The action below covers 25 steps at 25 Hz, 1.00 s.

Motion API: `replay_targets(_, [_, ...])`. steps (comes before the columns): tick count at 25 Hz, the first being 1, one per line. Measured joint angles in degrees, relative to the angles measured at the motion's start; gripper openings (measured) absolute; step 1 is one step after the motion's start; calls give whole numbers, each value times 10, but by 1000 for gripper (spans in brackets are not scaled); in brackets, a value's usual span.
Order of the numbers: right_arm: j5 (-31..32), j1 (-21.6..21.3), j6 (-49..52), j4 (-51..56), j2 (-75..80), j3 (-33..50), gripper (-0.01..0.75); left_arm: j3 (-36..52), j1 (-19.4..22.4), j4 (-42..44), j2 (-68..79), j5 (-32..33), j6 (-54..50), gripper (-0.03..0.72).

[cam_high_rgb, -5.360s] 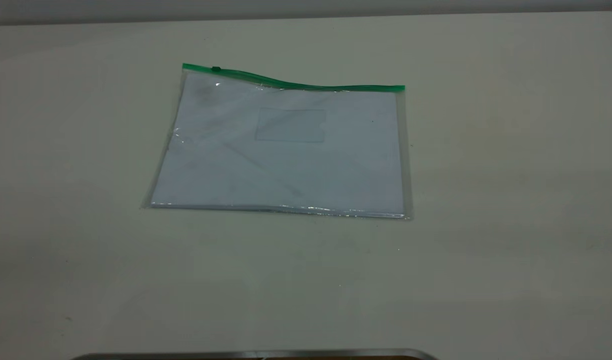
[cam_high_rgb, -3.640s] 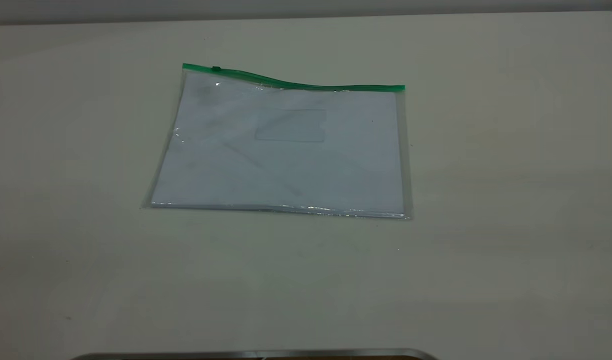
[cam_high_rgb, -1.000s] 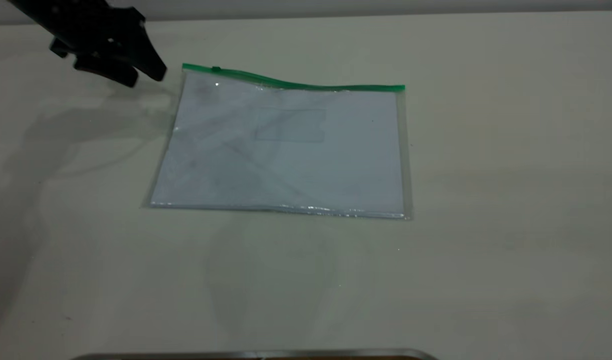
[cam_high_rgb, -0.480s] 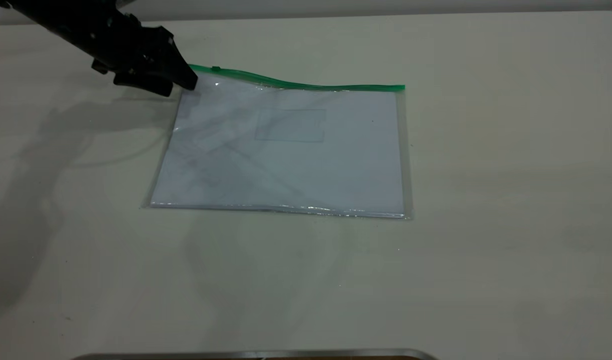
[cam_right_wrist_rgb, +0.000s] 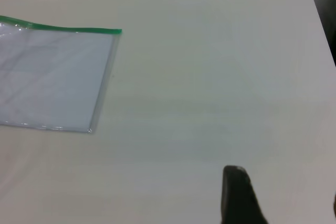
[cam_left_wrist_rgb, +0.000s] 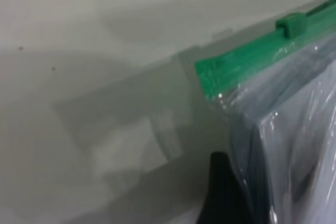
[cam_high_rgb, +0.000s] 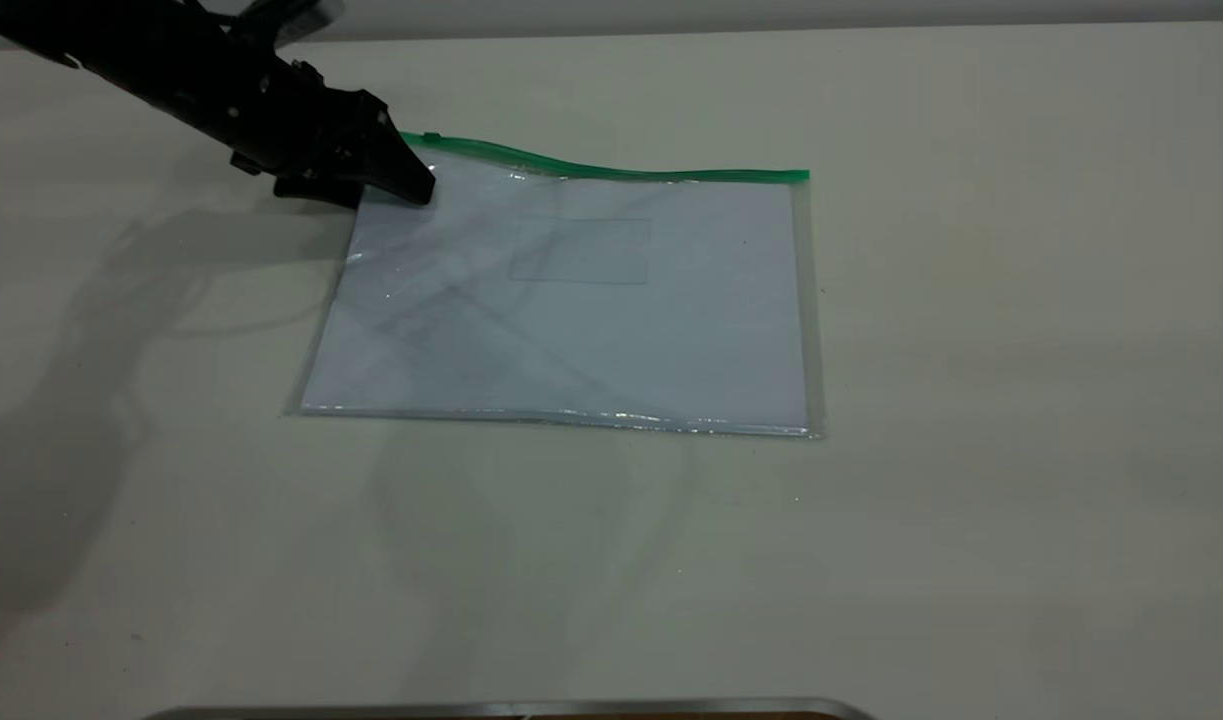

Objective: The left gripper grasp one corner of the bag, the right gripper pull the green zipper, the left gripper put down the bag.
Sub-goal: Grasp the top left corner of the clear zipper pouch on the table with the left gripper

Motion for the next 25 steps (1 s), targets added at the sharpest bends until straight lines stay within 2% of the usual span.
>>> replay_targets(4, [0,0,0,0,0,0,469,0,-3,-8,1,8,32,570])
replay_targets(7, [0,0,0,0,0,0,469,0,-3,-8,1,20,54,502])
replay_targets(10, [0,0,0,0,0,0,469,0,-3,-9,1,23,75,387])
replay_targets(15, [0,0,1,0,1,0,469,0,-3,-24,1,30,135,104])
replay_targets(16, [-1,0,0,0,7,0,469,0,-3,-26,1,33,151,68])
replay_targets(20, [-15,0,-17,-1,87,-12,469,-12,-4,-41,1,47,223,53])
replay_targets(25, [-93,0,-76,6,245,-58,469,-54,-5,-42,1,113,327,53])
